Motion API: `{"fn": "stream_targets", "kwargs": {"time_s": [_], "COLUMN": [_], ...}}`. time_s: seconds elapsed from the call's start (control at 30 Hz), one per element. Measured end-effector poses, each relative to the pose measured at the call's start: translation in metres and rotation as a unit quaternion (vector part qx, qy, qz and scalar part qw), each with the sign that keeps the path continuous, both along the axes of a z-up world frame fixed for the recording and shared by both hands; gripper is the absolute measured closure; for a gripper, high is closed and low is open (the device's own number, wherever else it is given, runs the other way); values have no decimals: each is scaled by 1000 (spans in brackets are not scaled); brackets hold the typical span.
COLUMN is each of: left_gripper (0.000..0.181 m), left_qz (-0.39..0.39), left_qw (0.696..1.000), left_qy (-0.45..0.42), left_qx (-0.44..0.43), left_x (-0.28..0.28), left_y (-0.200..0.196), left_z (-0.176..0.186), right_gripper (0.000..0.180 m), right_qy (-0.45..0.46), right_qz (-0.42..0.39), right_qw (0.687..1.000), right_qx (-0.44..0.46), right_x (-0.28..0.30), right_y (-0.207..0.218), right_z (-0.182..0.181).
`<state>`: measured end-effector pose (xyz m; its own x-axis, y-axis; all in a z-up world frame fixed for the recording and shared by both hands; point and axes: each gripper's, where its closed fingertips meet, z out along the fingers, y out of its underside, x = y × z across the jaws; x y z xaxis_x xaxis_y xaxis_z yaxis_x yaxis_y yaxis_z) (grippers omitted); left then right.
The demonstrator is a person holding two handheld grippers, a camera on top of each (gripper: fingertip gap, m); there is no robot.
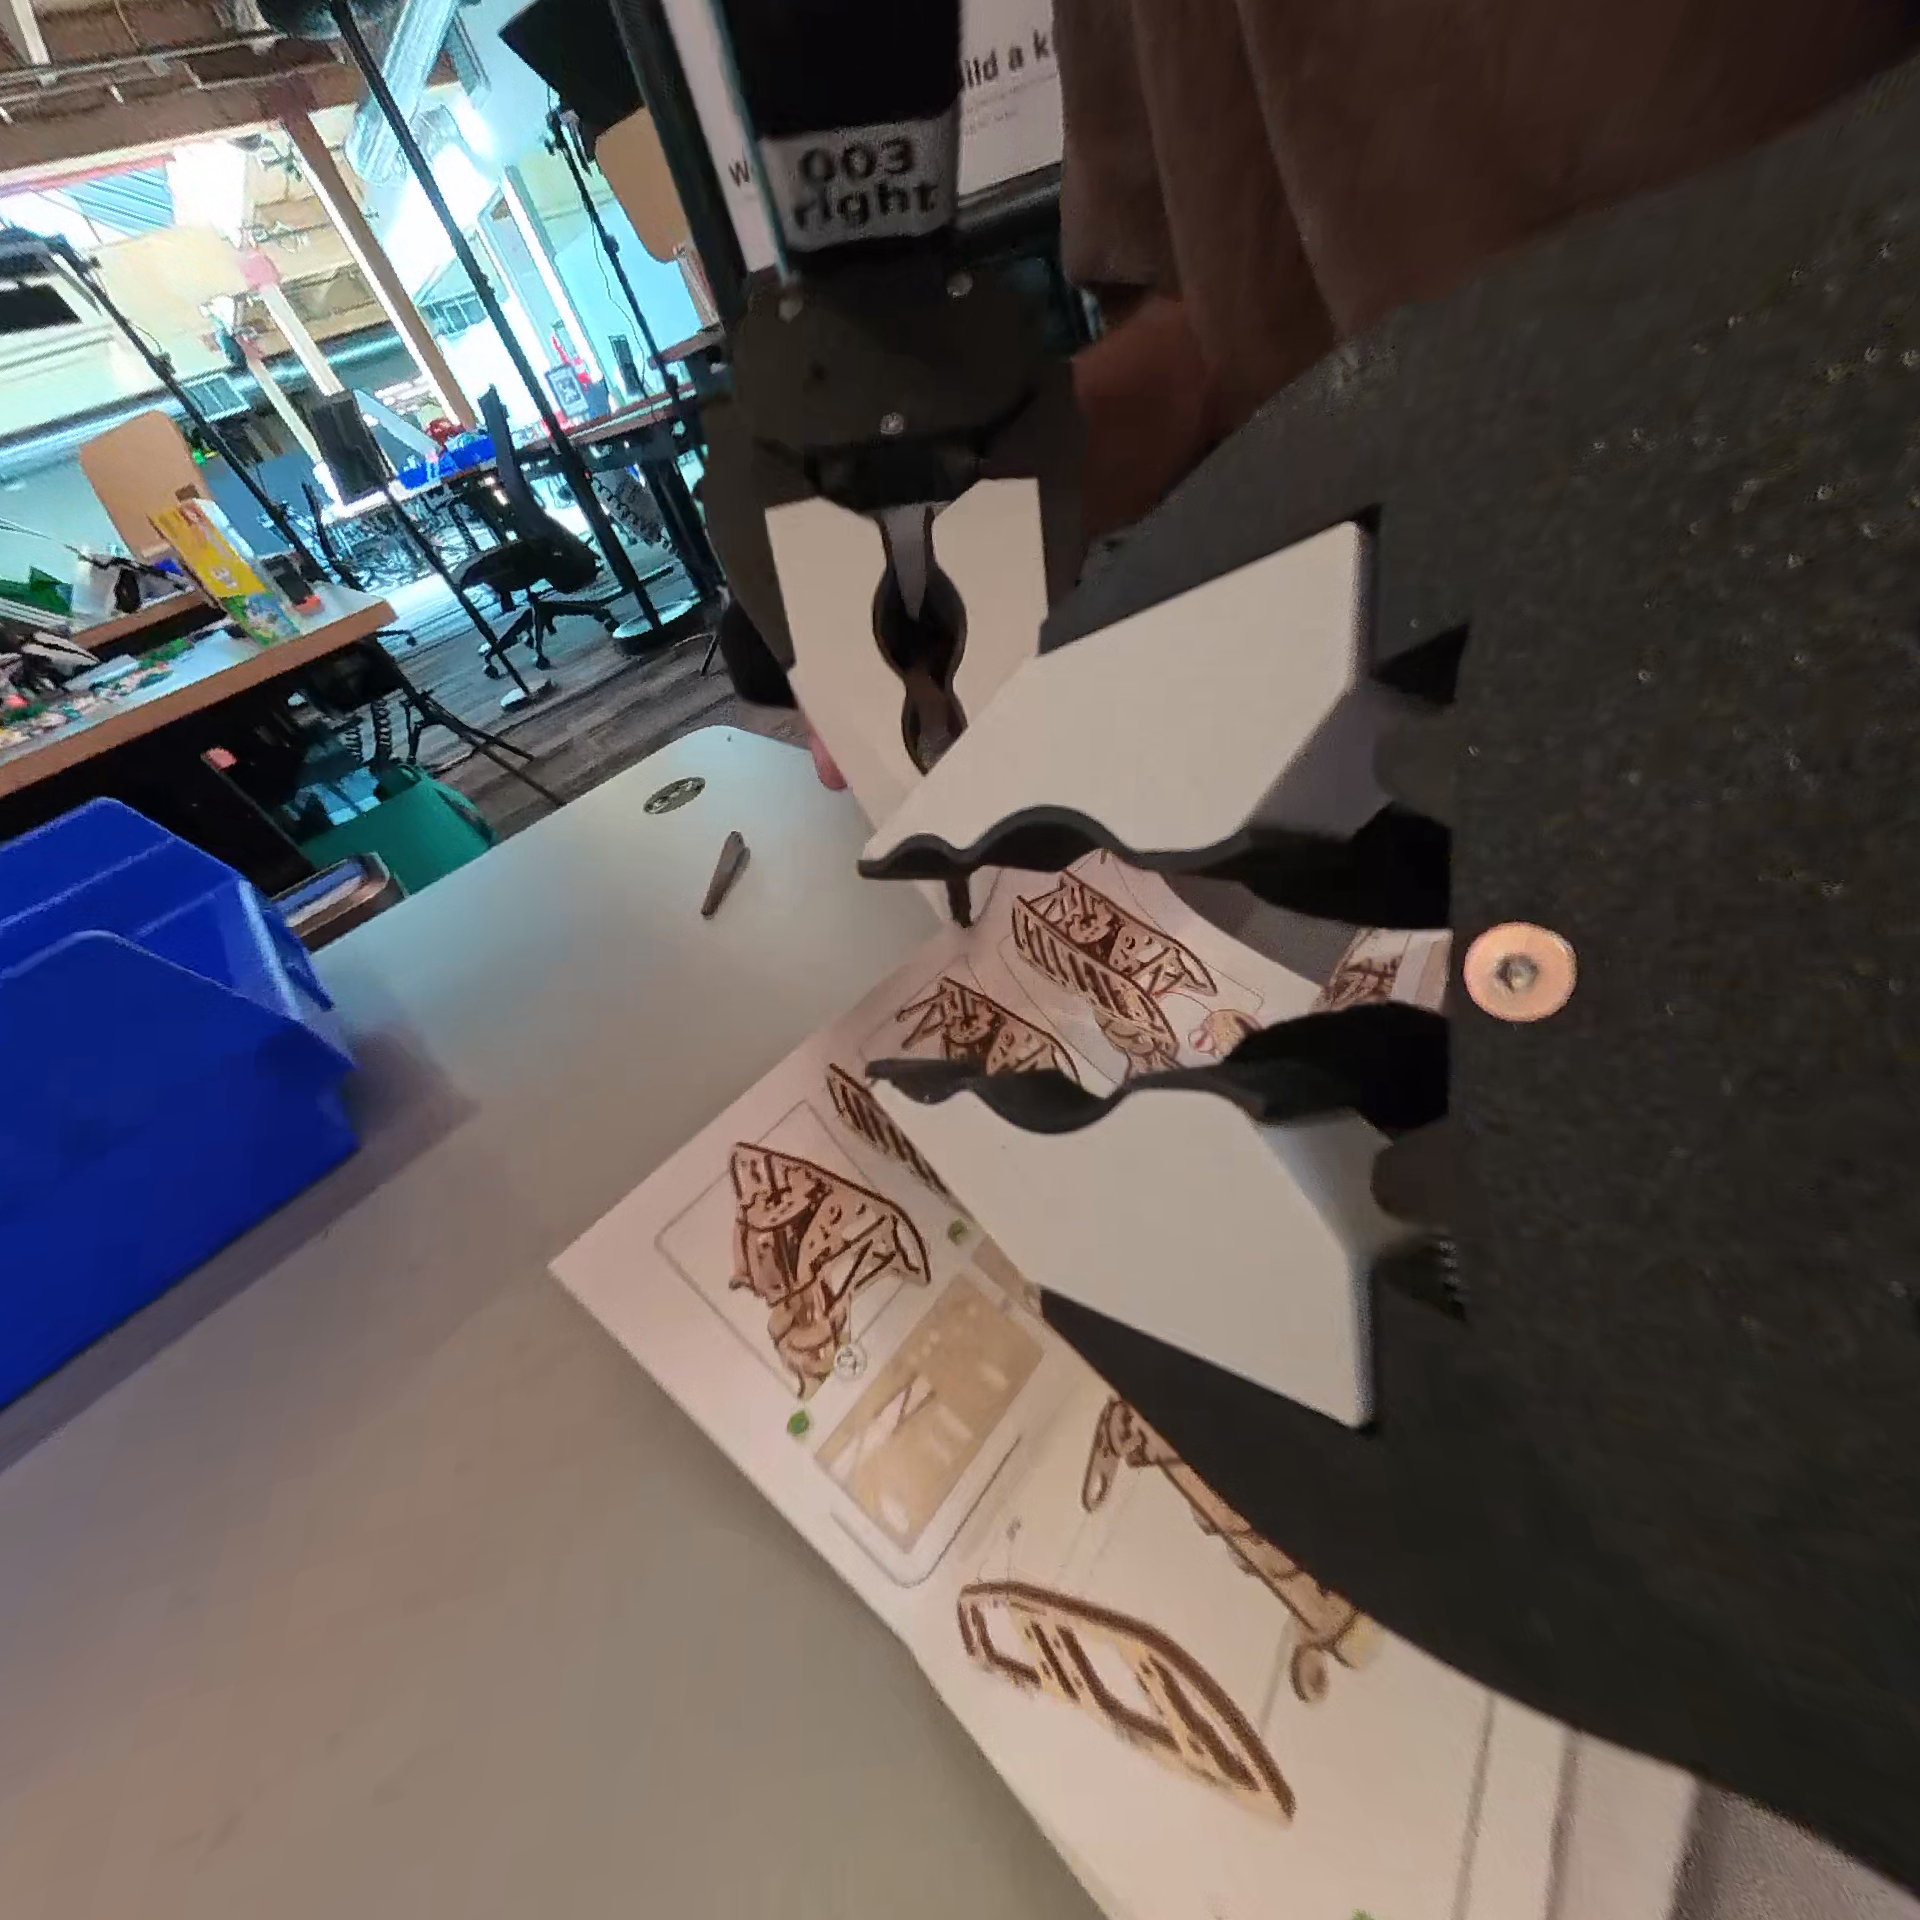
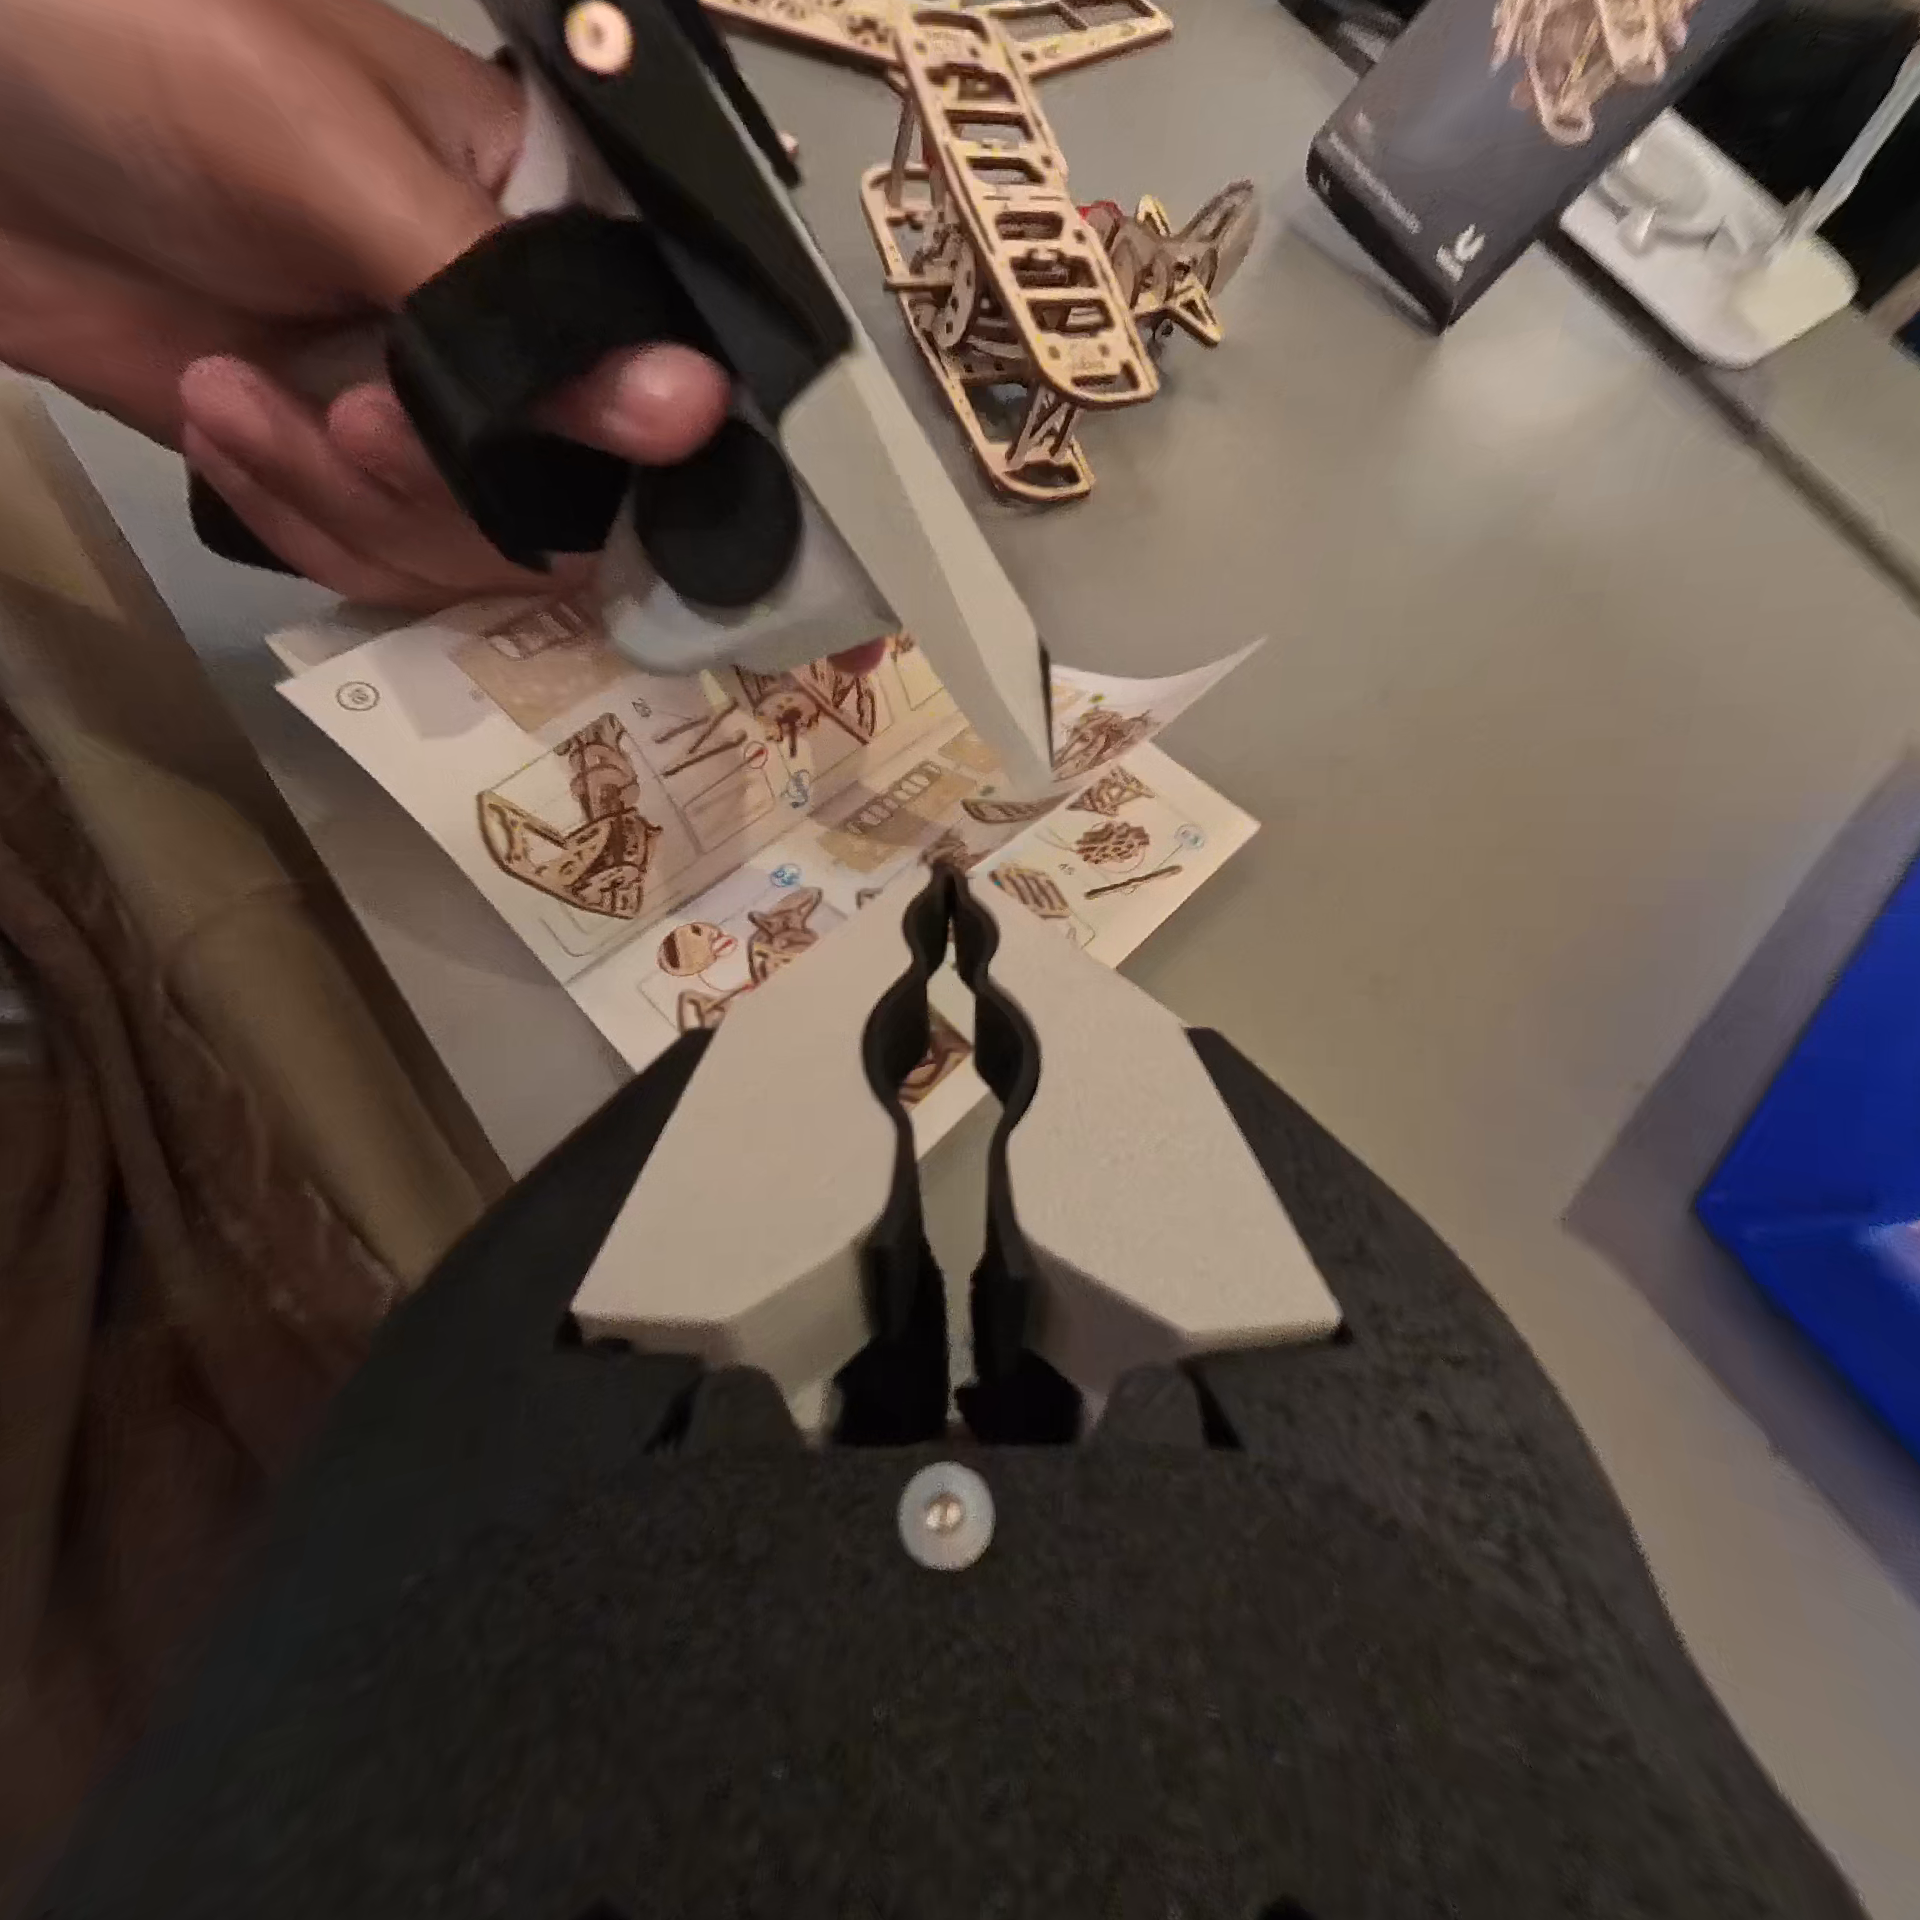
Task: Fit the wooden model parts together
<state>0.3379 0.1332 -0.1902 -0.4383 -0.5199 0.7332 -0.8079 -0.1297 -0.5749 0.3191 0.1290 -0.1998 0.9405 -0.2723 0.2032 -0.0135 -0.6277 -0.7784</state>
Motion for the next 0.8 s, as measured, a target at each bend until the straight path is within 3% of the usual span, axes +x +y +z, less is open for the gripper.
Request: {"fn": "stream_targets", "kwargs": {"time_s": [0.13,0.2,0.23,0.33,0.43,0.53,0.6,0.7,0.8], "left_gripper": [151,161,174,181,181,181,181,181,181], "left_qz": [-2,4,7,8,6,19,32,34,20], "left_qw": [999,998,998,998,996,992,988,986,986], "left_qy": [43,53,57,62,62,68,76,67,50], "left_qx": [0,-16,-25,-33,-61,-106,-131,-152,-157], "left_x": [-6,-7,-7,-9,-10,-8,-6,-6,-9], "left_y": [-3,-2,-1,2,4,9,12,11,7], "left_z": [-13,-14,-14,-17,-13,-7,-7,-4,-1], "right_gripper": [180,180,180,180,176,142,115,116,139], "right_qy": [-89,-126,-130,-122,-38,122,234,351,408], "right_qz": [42,57,64,61,45,11,-6,-32,-44], "right_qw": [994,988,986,988,998,989,968,928,899], "right_qx": [-47,-73,-81,-71,-1,84,90,119,153], "right_x": [-8,-13,-16,-20,-25,-24,-28,-33,-30], "right_y": [10,14,17,23,24,20,19,26,27], "right_z": [7,7,5,4,9,13,-1,-14,-15]}}
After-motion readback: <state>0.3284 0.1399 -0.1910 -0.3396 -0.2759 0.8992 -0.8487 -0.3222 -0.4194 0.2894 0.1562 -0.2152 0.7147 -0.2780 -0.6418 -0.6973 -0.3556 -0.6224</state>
